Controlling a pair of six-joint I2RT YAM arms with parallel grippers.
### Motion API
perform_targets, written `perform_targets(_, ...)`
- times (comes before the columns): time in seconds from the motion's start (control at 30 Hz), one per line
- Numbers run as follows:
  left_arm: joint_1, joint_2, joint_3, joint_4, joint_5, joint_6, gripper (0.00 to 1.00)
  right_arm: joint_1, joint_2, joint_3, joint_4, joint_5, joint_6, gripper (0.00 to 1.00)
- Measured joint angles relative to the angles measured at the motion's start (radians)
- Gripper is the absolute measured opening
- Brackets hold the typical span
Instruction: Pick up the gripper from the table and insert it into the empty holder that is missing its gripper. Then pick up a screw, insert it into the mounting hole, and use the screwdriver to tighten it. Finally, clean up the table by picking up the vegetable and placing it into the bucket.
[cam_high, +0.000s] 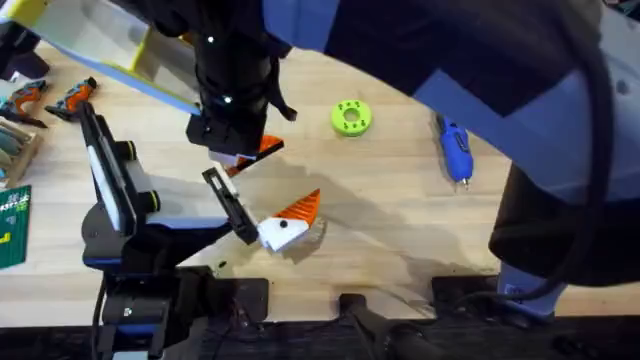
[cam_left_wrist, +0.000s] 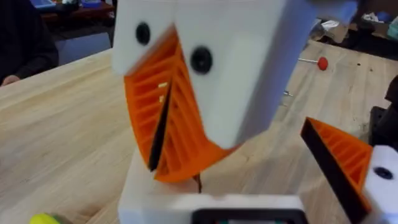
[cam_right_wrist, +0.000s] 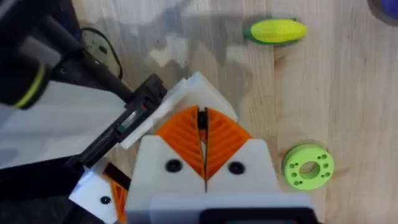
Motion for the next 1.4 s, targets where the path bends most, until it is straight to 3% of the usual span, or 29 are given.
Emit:
perform_targets(0.03,0.0,0.0,0.0,0.0,0.0,0.0,0.985,0.0,0.0,0.0,0.0,0.0,0.003,0.031)
perform_targets(0.2,0.0,0.0,0.0,0.0,0.0,-0.002,0.986,-0.011,0.0,0.0,0.0,0.027,0.003,0.735)
perform_targets(0.23,0.0,0.0,0.0,0.0,0.0,-0.002,0.987,-0.018,-0.001,0.001,0.002,0.029,0.001,0.779)
perform_targets(0.5,0.0,0.0,0.0,0.0,0.0,0.002,0.986,-0.045,-0.04,0.001,0.01,0.021,0.001,0.798)
perform_targets(0.93,0.0,0.0,0.0,0.0,0.0,0.002,0.986,-0.25,-0.255,-0.041,0.003,0.018,0.073,0.798)
perform_targets(1.17,0.0,0.0,0.0,0.0,0.0,0.003,0.986,-0.328,-0.413,-0.377,0.111,0.013,0.146,0.801)
perform_targets(1.4,0.0,0.0,0.0,0.0,0.001,0.006,0.985,-0.472,-0.645,-0.768,0.226,0.01,0.274,0.801)
